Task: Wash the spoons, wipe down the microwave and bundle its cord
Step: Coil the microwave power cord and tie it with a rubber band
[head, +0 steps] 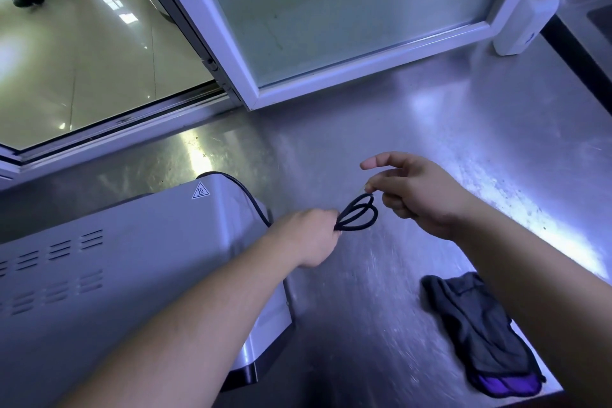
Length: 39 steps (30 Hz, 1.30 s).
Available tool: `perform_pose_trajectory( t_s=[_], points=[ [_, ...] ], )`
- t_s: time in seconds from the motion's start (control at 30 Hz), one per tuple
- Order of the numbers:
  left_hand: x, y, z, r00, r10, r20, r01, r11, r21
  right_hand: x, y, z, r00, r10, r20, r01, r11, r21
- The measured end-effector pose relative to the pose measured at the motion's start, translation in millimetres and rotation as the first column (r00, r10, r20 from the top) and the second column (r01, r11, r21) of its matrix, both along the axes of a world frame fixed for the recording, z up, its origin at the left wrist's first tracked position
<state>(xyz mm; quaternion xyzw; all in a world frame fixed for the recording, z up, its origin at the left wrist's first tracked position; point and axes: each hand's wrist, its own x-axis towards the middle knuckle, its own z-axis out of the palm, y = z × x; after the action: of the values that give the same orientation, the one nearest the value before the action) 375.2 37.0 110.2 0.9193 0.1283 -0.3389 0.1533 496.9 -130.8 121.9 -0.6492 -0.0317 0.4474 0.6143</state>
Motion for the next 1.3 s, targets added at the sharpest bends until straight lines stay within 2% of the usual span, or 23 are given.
perform_pose_trajectory(
  t_s=[0.17,0.3,0.43,0.53,0.63,0.7,0.73,0.77,0.83,0.9,0.97,1.1,1.17,1.23,1.3],
  points=[
    [12.0,5.8,0.3,0.985,0.159,-0.062,-0.165,0.981,-0.104,-28.1,0.2,4.4,0.994,0.111,0.022,-0.109,0.993,-0.053],
    [16.7,3.8,0.9,0.984,0.163,-0.075,-0.168,0.983,-0.072,-43.7,0.4,-0.5,0.998,0.065,0.026,-0.062,0.992,-0.106],
    [19.3,4.2,-0.2,0.962,0.27,-0.029,-0.271,0.956,-0.114,-63.6,1.9,-8.7,0.998,0.058,0.015,-0.056,0.989,-0.134],
    [18.5,6.3,-2.8,0.946,0.323,-0.024,-0.323,0.941,-0.102,-75.5,1.2,-10.6,0.974,0.163,0.157,-0.142,0.98,-0.136],
    [16.1,7.3,-3.6,0.952,0.304,-0.035,-0.306,0.95,-0.062,-78.5,0.2,-7.2,0.892,0.322,0.317,-0.292,0.946,-0.139],
    [14.8,9.3,-4.3,0.946,0.322,-0.03,-0.323,0.941,-0.105,-80.1,0.1,-8.6,0.836,0.403,0.373,-0.354,0.915,-0.196],
    [13.9,11.2,-4.2,0.938,0.345,-0.039,-0.347,0.924,-0.162,-79.8,0.0,-11.0,0.849,0.383,0.365,-0.325,0.922,-0.21],
    [13.4,14.1,-6.3,0.929,0.366,-0.061,-0.369,0.9,-0.233,-78.5,-0.5,-13.3,0.902,0.303,0.308,-0.256,0.949,-0.184],
    [11.4,20.4,-7.6,0.93,0.354,-0.102,-0.367,0.866,-0.341,-75.5,-1.8,-18.9,0.995,0.059,0.084,-0.054,0.996,-0.065],
    [9.8,27.5,-11.4,0.938,0.323,-0.123,-0.344,0.844,-0.412,-72.5,-3.8,-21.8,0.986,-0.098,-0.133,0.1,0.995,0.009],
    [9.8,33.4,-11.2,0.937,0.326,-0.124,-0.345,0.816,-0.465,-72.4,-5.0,-22.7,0.957,-0.148,-0.251,0.158,0.987,0.02],
    [10.5,35.0,-8.5,0.917,0.383,-0.113,-0.371,0.71,-0.599,-78.3,-0.1,-21.2,0.921,-0.138,-0.365,0.158,0.987,0.025],
    [9.6,33.6,-8.7,0.895,0.436,-0.088,-0.393,0.682,-0.617,-82.1,3.8,-22.5,0.892,-0.165,-0.421,0.194,0.981,0.026],
    [7.6,31.3,-8.6,0.89,0.454,-0.044,-0.392,0.711,-0.584,-85.7,6.2,-25.0,0.862,-0.199,-0.467,0.237,0.971,0.024],
    [5.2,27.4,-7.5,0.897,0.441,-0.009,-0.382,0.766,-0.518,-89.0,6.9,-28.9,0.877,-0.206,-0.435,0.236,0.972,0.017]
  ],
)
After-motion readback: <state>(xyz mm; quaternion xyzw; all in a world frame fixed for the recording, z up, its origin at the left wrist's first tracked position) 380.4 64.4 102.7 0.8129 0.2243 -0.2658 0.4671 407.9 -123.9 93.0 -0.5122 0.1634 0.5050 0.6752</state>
